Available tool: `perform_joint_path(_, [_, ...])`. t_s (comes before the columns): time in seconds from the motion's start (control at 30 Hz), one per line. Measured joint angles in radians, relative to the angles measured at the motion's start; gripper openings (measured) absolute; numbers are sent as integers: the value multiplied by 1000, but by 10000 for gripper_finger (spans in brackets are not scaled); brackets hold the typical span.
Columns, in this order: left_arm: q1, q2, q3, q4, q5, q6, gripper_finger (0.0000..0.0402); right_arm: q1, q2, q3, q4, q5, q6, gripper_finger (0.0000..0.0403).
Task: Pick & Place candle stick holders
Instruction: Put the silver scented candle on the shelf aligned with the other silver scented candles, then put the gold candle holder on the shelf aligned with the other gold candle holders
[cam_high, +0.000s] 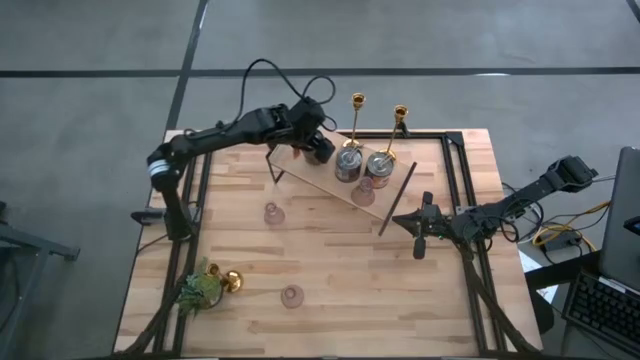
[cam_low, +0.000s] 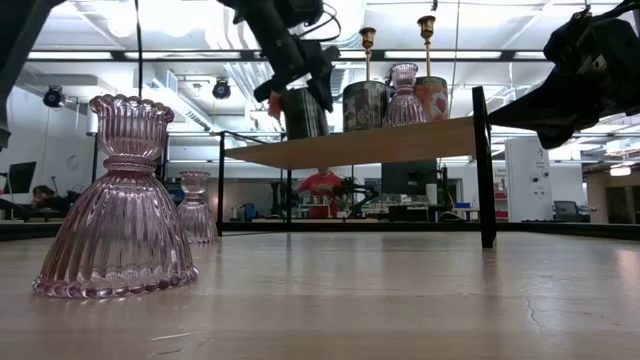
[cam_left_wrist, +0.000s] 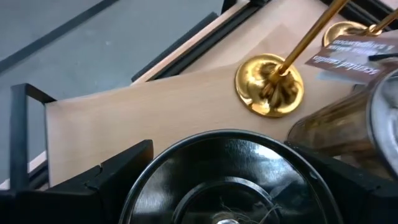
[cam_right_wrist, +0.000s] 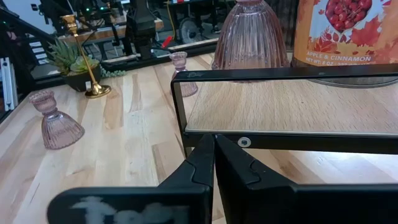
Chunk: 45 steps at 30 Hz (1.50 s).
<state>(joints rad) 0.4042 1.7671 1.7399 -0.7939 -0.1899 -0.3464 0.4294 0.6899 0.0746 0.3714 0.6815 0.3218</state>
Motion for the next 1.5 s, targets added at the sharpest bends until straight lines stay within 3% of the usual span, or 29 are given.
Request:
perform_joint_path(0.73, [-2, 13, -9, 143, 7, 87, 369, 0, 0, 0, 0, 0, 0, 8])
perform_joint_path(1.07, [-2, -35, -10, 121, 5, 144, 395, 0, 0, 0, 0, 0, 0, 8])
perform_joint_path(1.33, [-34, -160, -10, -131, 37, 245, 393, 0, 0, 0, 0, 0, 0, 8])
perform_joint_path(1.5, [-140, -255, -10, -358, 51, 261, 393, 0, 0, 0, 0, 0, 0, 8])
